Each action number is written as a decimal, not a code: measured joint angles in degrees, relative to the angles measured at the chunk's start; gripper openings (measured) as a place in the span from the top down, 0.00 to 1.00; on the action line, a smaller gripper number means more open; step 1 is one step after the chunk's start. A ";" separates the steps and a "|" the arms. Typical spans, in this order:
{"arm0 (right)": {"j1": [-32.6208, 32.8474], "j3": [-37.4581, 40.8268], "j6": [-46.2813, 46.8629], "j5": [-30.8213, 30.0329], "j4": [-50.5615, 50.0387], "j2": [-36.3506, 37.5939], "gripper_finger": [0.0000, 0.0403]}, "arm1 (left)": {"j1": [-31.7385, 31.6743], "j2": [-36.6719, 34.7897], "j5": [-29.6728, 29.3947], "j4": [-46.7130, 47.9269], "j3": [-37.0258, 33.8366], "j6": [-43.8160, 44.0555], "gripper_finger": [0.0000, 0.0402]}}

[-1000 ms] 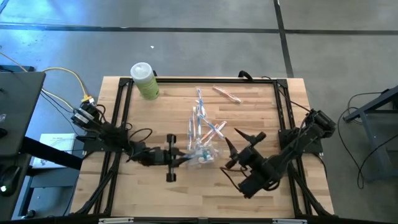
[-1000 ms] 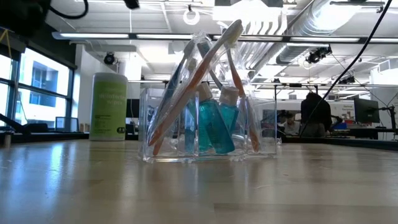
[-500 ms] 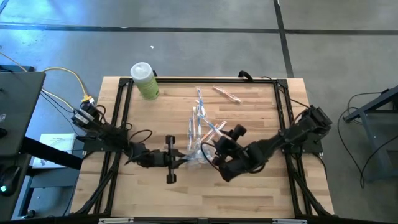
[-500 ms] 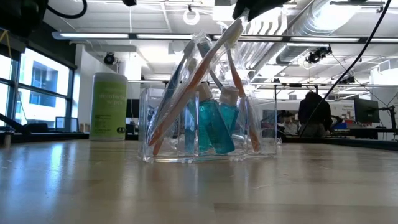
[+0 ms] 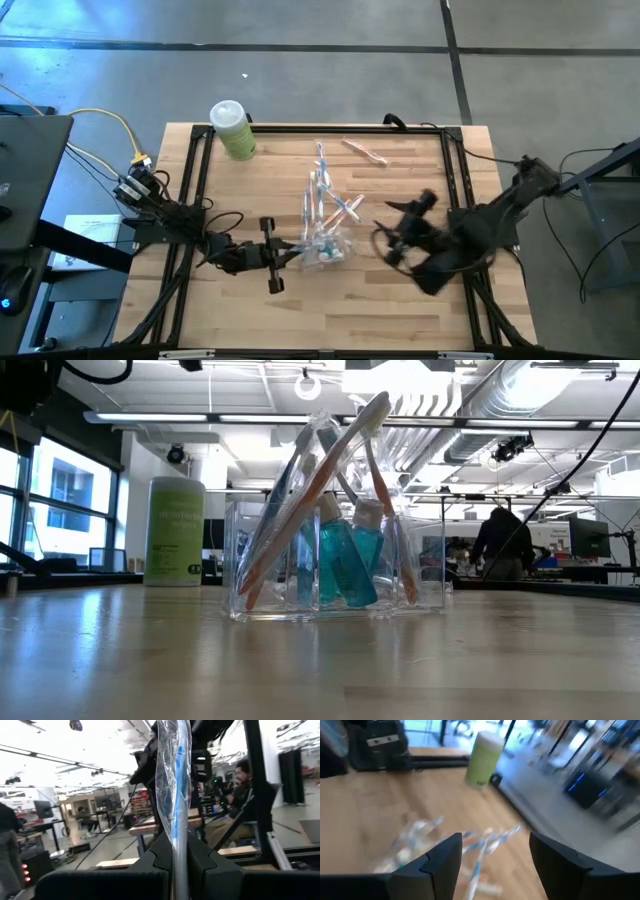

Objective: Pick & Place toothbrushing station
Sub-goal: Put the blue toothbrush into the transparent organizer

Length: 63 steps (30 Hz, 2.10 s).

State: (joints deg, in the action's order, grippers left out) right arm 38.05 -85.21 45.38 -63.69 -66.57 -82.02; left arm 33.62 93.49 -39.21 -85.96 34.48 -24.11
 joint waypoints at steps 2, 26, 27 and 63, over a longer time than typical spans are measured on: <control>1.79 1.52 8.86 1.90 -5.90 2.30 0.44 | -0.38 0.00 0.49 0.69 0.00 1.34 0.97; -6.71 21.13 -44.66 27.79 79.66 0.23 0.44 | -3.84 0.00 4.63 1.48 -0.04 6.20 0.97; -7.21 21.13 -45.42 27.80 80.53 0.15 0.44 | -3.72 0.00 4.66 1.49 -0.04 6.17 0.97; -18.59 21.20 -50.16 46.71 91.17 -5.63 0.69 | -8.49 0.00 8.01 2.64 -0.04 11.81 0.94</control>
State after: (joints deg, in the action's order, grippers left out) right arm 19.46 -64.01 -4.78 -16.98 24.60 -87.66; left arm 25.12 93.49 -31.20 -83.32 34.44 -12.29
